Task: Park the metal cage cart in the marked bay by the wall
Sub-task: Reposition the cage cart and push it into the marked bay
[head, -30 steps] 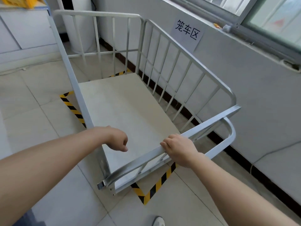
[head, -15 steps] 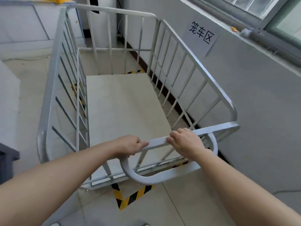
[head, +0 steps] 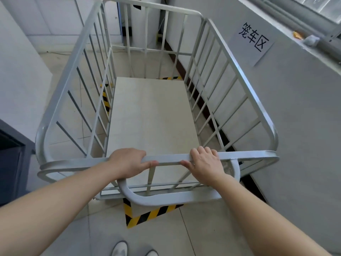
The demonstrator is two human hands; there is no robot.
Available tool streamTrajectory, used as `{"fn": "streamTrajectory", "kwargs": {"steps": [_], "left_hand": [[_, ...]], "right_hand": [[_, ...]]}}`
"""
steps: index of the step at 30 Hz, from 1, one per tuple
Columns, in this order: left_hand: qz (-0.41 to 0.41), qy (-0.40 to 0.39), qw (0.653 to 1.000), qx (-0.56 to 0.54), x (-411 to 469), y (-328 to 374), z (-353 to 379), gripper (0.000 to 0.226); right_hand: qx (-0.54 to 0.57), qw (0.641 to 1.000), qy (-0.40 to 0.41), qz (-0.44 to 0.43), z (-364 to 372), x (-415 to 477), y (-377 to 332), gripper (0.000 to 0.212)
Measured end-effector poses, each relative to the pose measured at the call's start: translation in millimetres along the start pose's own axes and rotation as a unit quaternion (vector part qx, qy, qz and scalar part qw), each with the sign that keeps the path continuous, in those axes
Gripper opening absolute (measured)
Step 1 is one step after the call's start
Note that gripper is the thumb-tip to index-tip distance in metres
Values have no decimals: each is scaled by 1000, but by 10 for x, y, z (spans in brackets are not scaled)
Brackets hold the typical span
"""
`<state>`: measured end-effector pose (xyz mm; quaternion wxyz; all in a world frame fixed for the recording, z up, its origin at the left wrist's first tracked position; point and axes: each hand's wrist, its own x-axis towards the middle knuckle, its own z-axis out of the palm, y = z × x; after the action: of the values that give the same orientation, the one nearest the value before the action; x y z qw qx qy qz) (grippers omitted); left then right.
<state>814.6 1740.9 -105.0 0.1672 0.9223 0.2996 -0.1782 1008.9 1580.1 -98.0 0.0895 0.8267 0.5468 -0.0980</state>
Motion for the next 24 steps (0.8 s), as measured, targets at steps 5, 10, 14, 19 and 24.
{"fn": "streamTrajectory", "kwargs": {"steps": [5,10,14,19,24], "left_hand": [[1,4,1000,3,48,13,-37,64],[-9,14,1000,7,-41,63,-3,61],[-7,23,1000,12,-102,82,32,58],[1,25,1000,14,-46,54,23,59],[-9,9,1000,12,-6,34,1,62]], "right_hand": [[13,1000,-15,3,-39,67,30,84],[16,1000,-22,6,-20,12,15,74],[17,1000,-12,8,-28,-64,-11,89],[19,1000,-3,7,-9,-5,21,96],[19,1000,-19,10,-36,31,27,90]]}}
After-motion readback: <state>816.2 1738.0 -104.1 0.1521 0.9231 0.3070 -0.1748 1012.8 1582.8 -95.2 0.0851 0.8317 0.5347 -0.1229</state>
